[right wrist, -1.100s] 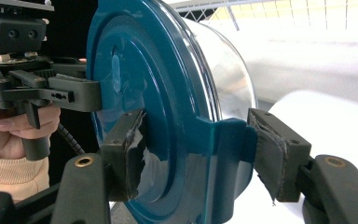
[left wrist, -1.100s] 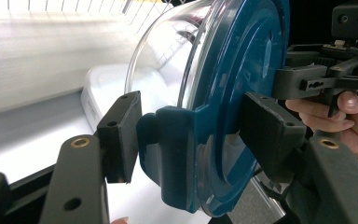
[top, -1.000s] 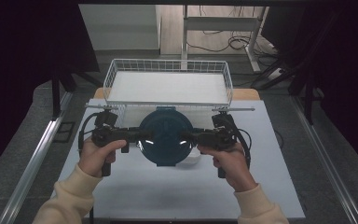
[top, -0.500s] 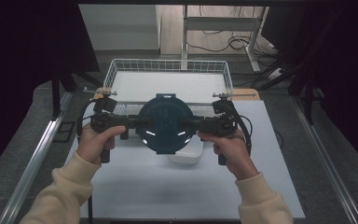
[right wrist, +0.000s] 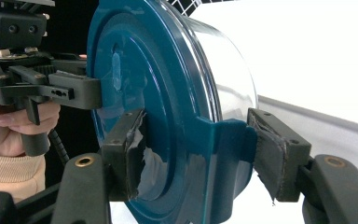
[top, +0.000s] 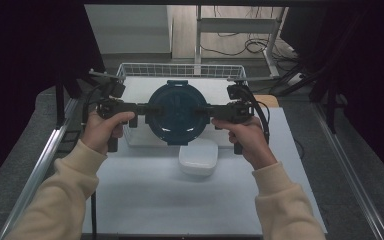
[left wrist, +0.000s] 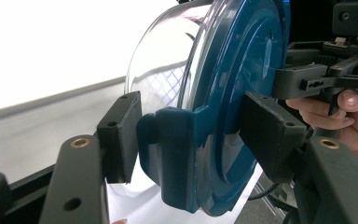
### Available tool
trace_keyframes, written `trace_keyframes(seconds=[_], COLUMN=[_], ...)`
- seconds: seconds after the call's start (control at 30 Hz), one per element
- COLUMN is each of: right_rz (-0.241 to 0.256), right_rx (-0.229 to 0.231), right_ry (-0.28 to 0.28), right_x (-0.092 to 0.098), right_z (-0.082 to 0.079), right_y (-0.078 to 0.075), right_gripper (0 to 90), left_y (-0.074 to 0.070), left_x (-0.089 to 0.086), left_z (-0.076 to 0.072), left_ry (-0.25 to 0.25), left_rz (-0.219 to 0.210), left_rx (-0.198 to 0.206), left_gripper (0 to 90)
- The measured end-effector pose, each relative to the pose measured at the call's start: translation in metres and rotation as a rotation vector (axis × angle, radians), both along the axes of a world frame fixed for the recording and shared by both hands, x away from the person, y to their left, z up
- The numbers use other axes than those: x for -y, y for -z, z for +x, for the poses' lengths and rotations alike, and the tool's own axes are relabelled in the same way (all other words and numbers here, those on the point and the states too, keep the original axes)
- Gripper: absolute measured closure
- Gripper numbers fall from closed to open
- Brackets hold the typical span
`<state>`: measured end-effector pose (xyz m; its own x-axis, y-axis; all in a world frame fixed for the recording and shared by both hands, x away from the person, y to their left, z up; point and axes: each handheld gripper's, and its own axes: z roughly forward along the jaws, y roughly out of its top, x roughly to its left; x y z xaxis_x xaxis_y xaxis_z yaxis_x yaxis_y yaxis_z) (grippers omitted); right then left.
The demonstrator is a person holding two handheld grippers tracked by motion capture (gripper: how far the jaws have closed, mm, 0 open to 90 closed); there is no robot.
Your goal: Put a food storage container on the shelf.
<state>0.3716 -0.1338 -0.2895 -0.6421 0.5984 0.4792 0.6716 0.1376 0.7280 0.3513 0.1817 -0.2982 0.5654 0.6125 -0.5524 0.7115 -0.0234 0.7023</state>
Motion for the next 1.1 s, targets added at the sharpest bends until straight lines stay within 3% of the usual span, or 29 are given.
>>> trace_keyframes(seconds=[0.6,1.1], right_rz=[-0.003,-0.007], right_rx=[-0.016,-0.029], right_ry=[-0.001,0.009], right_x=[0.001,0.001], right_z=[0.038,0.068], right_y=[-0.019,-0.029], right_gripper=[39.4,39.5], left_y=[-0.019,-0.025], left_x=[0.001,0.001], left_z=[0.038,0.071], left_ry=[0.001,0.010], left_rz=[0.006,-0.004], left_rx=[-0.012,-0.034], left_gripper=[39.7,39.7])
